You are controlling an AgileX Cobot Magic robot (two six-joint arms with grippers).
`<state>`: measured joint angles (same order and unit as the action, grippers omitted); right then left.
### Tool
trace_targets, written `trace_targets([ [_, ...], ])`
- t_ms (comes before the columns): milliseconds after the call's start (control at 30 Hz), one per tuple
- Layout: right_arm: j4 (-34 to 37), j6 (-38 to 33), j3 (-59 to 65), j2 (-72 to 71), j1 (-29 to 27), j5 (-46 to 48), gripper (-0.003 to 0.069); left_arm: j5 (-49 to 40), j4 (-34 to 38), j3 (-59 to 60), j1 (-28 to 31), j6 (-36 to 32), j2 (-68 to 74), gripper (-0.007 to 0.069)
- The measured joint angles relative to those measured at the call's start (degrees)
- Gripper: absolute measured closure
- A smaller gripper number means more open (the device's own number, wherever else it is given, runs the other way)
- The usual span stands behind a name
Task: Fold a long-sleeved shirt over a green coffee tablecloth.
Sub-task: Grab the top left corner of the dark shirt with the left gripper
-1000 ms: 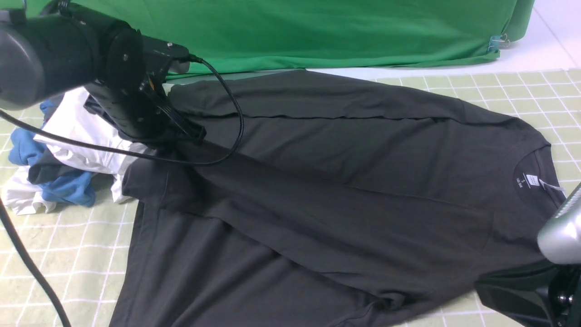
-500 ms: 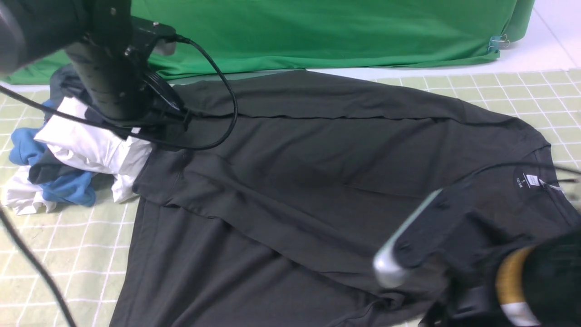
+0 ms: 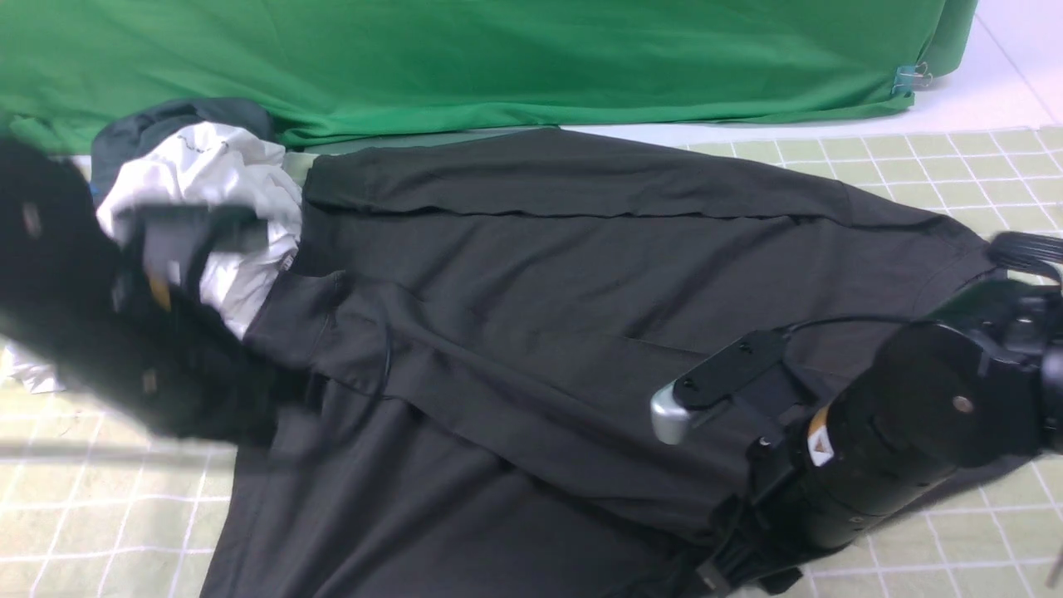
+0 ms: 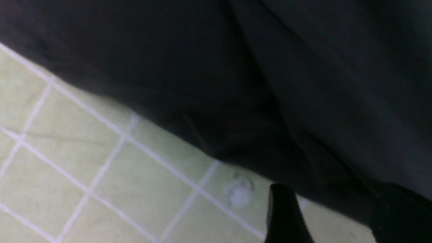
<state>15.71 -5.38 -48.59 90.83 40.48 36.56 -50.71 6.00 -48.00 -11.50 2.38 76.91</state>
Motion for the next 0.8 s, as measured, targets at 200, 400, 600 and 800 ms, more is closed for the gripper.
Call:
trace_targets([
  [200, 1.58, -1.41, 0.0, 3.35, -0.1, -2.34, 0.0307, 7.8, 0.1, 9.42, 0.0, 0.09, 1.75, 0.0622],
  [400, 0.64, -1.58, 0.0, 4.21, -0.1, -5.14, 0.0407, 11.39, 0.16, 11.97, 0.0, 0.11, 4.0, 0.0622],
  [600, -0.68, -1.65, 0.0, 4.07, -0.1, -5.19, 0.0635, 12.56, 0.45, 12.18, 0.0, 0.11, 7.53, 0.0622],
  [800, -0.68, -1.09, 0.0, 1.23, -0.1, 2.14, 0.0638, 12.84, 0.45, 12.12, 0.0, 0.16, 9.48, 0.0622],
])
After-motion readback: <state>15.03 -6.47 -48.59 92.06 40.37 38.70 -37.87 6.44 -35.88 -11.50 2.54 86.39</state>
